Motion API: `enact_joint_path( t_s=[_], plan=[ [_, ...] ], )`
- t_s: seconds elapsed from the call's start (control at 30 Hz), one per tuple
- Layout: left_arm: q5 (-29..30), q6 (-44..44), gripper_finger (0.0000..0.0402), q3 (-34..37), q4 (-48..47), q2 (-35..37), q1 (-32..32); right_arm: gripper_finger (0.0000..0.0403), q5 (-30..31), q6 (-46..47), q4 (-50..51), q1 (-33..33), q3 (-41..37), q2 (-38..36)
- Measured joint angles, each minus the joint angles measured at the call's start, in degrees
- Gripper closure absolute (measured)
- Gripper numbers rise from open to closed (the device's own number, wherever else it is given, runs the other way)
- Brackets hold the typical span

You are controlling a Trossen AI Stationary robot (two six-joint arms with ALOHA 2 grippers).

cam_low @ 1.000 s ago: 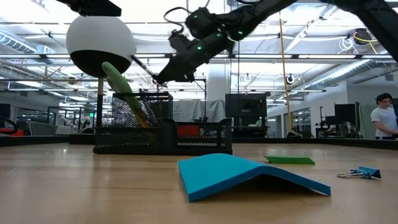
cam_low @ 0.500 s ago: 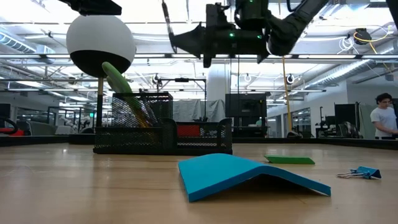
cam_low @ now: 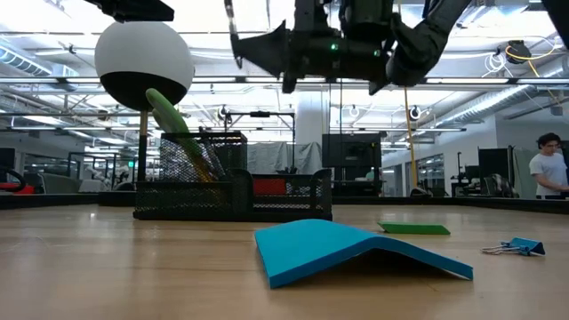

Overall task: Pick and place office supplies into organizer
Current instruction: Put the black pen in the black desk organizer

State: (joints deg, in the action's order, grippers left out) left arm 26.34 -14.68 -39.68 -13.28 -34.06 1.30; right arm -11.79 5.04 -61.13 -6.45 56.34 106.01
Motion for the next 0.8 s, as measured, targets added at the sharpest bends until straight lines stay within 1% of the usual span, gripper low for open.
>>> enact_joint_path(
  t_s=[0.13, 0.23, 0.43, 0.63, 0.7, 0.8],
  plan=[
    [-0.9, 0.23, 0.027, 0.0, -0.04, 0.0, 0.0, 0.0395, 1.18, 0.13, -5.17, 1.38, 0.0, 3.64],
    [-0.91, 0.33, 0.027, 0.0, -0.22, 0.0, 0.0, 0.0395, 3.03, -0.41, -5.78, 2.63, 0.0, 5.18],
    [-0.93, 1.62, 0.027, 0.0, -0.28, -0.04, 0.0, 0.0395, 3.23, -0.52, -7.03, 3.74, 0.0, 7.74],
    [-1.0, 3.21, 0.027, 0.0, -1.5, -0.06, 0.0, 0.0395, 3.23, -1.46, -8.23, 3.83, 0.02, 9.47],
    [-0.98, 3.17, 0.027, 0.0, -1.68, -0.05, 0.0, 0.0395, 3.45, -1.64, -10.26, 3.5, 0.17, 10.42],
    [-0.98, 2.95, 0.027, 0.0, -1.58, -0.04, 0.0, 0.0395, 4.3, -0.36, -11.09, 3.26, 0.2, 12.33]
  ],
)
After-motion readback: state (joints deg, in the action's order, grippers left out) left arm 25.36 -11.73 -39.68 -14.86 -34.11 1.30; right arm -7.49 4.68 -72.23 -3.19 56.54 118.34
